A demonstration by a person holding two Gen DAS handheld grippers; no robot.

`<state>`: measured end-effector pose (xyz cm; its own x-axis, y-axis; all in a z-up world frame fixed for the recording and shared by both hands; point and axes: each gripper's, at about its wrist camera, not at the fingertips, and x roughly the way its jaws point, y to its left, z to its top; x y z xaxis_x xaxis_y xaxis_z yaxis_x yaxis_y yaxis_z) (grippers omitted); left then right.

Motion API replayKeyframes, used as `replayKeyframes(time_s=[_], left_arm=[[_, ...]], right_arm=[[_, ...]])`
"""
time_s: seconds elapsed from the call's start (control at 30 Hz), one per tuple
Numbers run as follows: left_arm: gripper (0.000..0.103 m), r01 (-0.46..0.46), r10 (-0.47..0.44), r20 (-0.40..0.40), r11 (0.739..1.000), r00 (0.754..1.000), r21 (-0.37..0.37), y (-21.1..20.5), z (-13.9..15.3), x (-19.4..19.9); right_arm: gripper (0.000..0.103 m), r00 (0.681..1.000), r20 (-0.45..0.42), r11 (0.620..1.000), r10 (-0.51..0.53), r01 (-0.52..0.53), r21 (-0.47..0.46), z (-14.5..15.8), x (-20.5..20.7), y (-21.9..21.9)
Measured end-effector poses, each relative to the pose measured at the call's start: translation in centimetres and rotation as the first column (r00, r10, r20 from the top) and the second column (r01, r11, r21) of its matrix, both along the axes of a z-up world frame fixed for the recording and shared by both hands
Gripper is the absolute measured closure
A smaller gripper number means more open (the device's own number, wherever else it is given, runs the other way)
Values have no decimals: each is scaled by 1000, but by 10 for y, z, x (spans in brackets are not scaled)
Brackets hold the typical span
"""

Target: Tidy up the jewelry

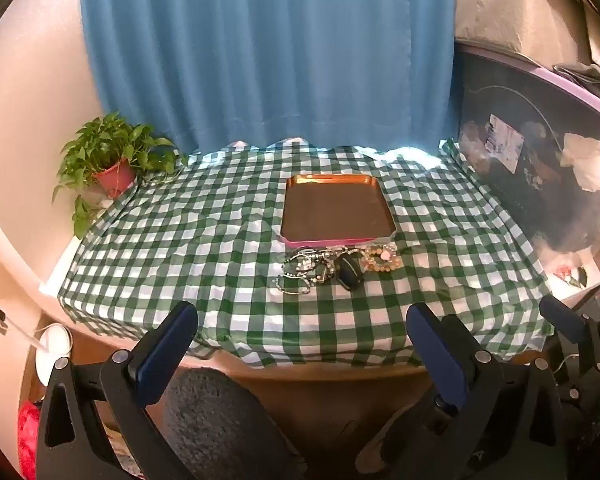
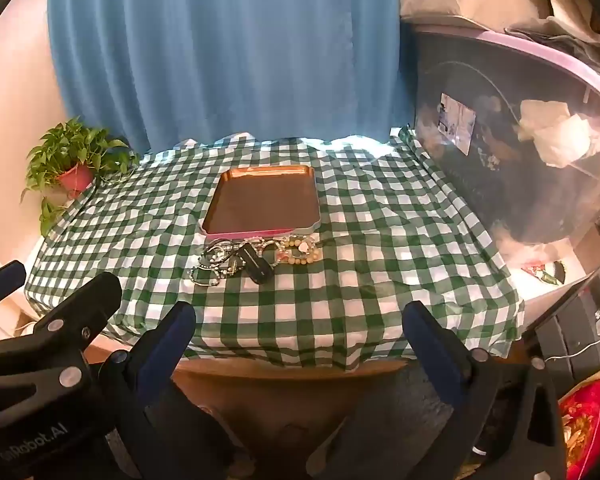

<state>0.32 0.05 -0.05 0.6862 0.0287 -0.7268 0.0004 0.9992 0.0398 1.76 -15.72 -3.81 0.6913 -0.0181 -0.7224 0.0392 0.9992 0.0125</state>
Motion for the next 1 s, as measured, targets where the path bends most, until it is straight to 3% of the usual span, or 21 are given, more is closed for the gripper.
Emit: replayKeyframes(time_s=[0.1,0.23,1.0], left_arm=[[0,1,-3,50,999,999,41,-8,1,-9],[0,-8,6,44,998,999,59,-13,4,-10],[0,-3,1,31,999,1000,53,-14,-1,-11]], right_arm=[[0,1000,21,1000,-3,2,19,-2,1,1],[0,1000,21,1000,-5,5,17,-3,2,1],[0,1000,-4,1000,-1,1,-11,-8,2,-1]])
